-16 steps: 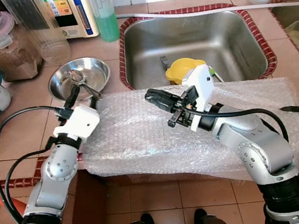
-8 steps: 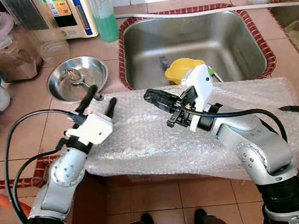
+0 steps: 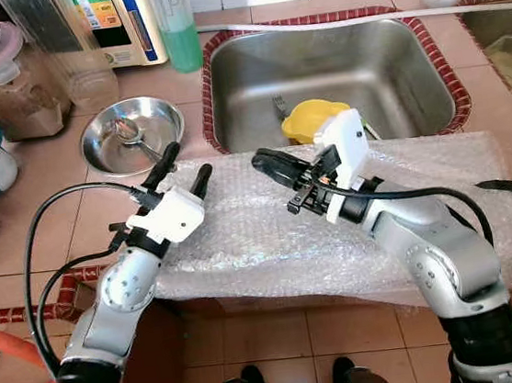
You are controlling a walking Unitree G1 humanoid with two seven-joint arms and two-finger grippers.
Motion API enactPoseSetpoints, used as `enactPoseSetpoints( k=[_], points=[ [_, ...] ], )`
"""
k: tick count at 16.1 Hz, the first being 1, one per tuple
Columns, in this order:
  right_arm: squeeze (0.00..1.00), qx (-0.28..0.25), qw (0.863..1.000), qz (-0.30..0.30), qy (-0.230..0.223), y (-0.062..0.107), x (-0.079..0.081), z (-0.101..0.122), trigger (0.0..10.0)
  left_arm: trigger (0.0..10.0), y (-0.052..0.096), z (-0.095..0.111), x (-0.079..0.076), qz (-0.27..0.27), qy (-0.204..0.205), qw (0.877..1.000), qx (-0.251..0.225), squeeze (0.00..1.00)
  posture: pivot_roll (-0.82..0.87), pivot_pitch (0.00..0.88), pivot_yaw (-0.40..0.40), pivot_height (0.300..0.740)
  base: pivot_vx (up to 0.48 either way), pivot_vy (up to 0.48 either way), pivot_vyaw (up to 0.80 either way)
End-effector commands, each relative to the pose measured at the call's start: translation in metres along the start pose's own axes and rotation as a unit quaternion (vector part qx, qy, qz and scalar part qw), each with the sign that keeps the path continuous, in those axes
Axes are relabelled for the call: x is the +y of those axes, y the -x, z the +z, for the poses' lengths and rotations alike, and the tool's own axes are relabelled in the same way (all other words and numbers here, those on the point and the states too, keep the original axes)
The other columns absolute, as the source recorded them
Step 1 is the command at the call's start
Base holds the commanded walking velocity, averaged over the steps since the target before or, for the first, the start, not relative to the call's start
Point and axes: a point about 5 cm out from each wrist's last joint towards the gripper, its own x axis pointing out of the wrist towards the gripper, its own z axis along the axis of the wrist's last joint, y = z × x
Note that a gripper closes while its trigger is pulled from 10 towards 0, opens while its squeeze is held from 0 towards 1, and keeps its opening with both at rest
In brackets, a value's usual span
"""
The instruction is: Kitchen organization
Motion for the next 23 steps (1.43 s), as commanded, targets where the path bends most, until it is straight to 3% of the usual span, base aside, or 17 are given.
enactPoseSetpoints(
  k=[1,2,8,23],
  points=[
    [0.0,-0.013,1.0,-0.028,0.005,0.005,-0.003,0.003,10.0,3.5,0.0,-0.002,-0.003,-0.012,0.004,1.0,-0.001,0.0,-0.15,0.267,0.11,0.74,0.0,0.0,0.0],
    [0.0,-0.017,0.999,-0.042,0.003,0.007,-0.004,0.003,10.0,0.0,-0.001,-0.002,-0.002,-0.012,0.003,1.0,-0.001,0.0,-0.15,0.266,0.115,0.74,0.0,0.0,0.0],
    [0.0,-0.023,0.997,-0.074,0.008,0.01,-0.011,0.005,10.0,0.0,-0.003,-0.009,0.003,-0.001,0.001,1.0,0.006,0.0,-0.17,0.256,0.111,0.74,0.0,0.0,0.0],
    [0.0,-0.041,0.996,-0.083,-0.001,0.003,-0.009,0.007,10.0,0.0,0.0,-0.008,0.015,0.035,-0.014,0.999,-0.008,0.0,-0.15,0.25,0.115,0.74,0.0,0.0,0.0]
  ],
)
